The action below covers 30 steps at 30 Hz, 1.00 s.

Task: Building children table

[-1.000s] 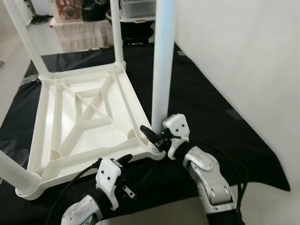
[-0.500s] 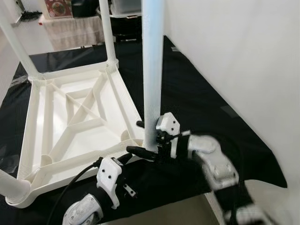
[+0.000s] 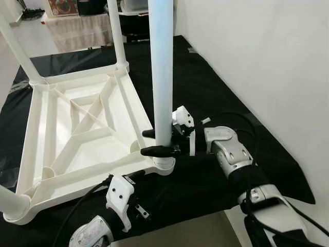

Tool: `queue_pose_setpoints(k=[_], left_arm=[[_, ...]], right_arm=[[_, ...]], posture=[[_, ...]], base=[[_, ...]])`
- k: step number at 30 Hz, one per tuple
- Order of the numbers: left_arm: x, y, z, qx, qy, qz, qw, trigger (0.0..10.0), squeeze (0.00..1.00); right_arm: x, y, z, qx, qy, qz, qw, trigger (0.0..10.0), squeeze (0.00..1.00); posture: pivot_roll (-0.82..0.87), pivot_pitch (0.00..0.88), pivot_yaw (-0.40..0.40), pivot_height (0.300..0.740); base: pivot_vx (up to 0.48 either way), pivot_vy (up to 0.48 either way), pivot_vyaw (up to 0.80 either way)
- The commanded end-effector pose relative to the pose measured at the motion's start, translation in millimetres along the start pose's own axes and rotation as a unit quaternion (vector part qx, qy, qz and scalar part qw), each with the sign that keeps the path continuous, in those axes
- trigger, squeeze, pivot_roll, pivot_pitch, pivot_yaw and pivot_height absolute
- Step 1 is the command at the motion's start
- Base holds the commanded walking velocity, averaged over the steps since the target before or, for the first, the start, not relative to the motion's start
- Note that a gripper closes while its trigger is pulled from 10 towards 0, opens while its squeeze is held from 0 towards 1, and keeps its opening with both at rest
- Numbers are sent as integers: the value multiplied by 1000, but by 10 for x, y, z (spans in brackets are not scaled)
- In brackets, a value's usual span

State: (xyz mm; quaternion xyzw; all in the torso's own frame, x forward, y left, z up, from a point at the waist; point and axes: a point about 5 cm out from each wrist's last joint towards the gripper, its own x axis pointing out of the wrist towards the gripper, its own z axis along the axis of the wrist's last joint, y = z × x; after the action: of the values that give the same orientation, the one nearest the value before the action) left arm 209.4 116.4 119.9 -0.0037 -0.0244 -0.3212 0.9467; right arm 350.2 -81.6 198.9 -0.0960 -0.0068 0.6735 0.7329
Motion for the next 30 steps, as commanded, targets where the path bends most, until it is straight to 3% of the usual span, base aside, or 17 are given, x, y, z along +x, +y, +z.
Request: queue_pose_setpoints(k=[1, 4, 5, 8, 10, 12, 13, 14, 15, 16, 17, 23, 25, 26, 28, 29, 30], left_arm=[[-19, -28, -12, 0, 4, -2, 1000, 10000, 0], [-20, -27, -12, 0, 4, -2, 1000, 10000, 0], [-22, -25, -6, -1, 3, -1, 1000, 10000, 0], [-24, -24, -2, -1, 2, -1, 1000, 10000, 0], [-34, -15, 5, -3, 1, 1, 1000, 10000, 0], [-52, 2, 15, -3, 1, 3, 1000, 10000, 0], [-52, 2, 15, -3, 1, 3, 1000, 10000, 0], [-58, 16, 25, -2, 1, 3, 1000, 10000, 0], [-58, 16, 25, -2, 1, 3, 1000, 10000, 0], [-68, 40, 32, -1, 1, 4, 1000, 10000, 0], [-72, 49, 31, -1, 2, 4, 1000, 10000, 0], [-67, 59, 12, -1, 7, -2, 1000, 10000, 0], [-68, 61, 8, 0, 7, 1, 1000, 10000, 0], [-68, 61, 4, 0, 6, 3, 1000, 10000, 0], [-66, 61, 1, 0, 6, 5, 1000, 10000, 0], [-62, 60, -2, 0, 6, 5, 1000, 10000, 0], [-62, 60, -2, 0, 6, 5, 1000, 10000, 0]], right_arm=[[20, 7, -43, 8, 7, 6, 1000, 0, 0], [4, 5, -81, 6, 11, -7, 1000, 0, 0], [-37, 14, -165, 2, 22, -49, 999, 0, 0], [-61, 21, -205, 0, 27, -73, 997, 0, 0], [-164, 80, -336, 16, 42, -148, 988, 0, 0], [-210, 157, -467, 36, 49, -275, 959, 0, 0], [-210, 157, -467, 36, 49, -275, 959, 0, 0], [-177, 319, -529, 46, 52, -349, 935, 0, 0], [-177, 319, -529, 46, 52, -349, 935, 0, 0], [-190, 505, -547, 43, 55, -436, 897, 0, 0], [-195, 536, -541, 36, 55, -455, 888, 0, 0], [-63, 502, -567, 17, 75, -448, 891, 0, 0], [-42, 494, -563, 30, 69, -442, 894, 0, 0], [-29, 490, -561, 37, 62, -432, 899, 10000, 0], [-22, 488, -561, 42, 58, -424, 903, 10000, 0], [-18, 485, -503, 37, 47, -416, 907, 10000, 557], [-18, 485, -503, 37, 47, -416, 907, 10000, 557]], posture=[[70, 174, -31, 740], [60, 179, -31, 740], [50, 190, -32, 740], [50, 190, -32, 740], [41, 203, -24, 740], [35, 209, -17, 740], [35, 209, -17, 740], [33, 226, -6, 740], [33, 226, -6, 740], [21, 231, 10, 740], [21, 231, 10, 740], [25, 210, 11, 740], [26, 200, 3, 740], [25, 194, 3, 740], [26, 192, 1, 740], [28, 184, -2, 740], [28, 184, -2, 740]], base=[[0, 0, 0], [0, 0, 0], [0, 0, 0], [0, 0, 0], [0, 0, 0], [0, 0, 0], [0, 0, 0], [0, 0, 0], [0, 0, 0], [0, 0, 0], [0, 0, 0], [0, 0, 0], [0, 0, 0], [0, 0, 0], [0, 0, 0], [0, 0, 0], [0, 0, 0]])
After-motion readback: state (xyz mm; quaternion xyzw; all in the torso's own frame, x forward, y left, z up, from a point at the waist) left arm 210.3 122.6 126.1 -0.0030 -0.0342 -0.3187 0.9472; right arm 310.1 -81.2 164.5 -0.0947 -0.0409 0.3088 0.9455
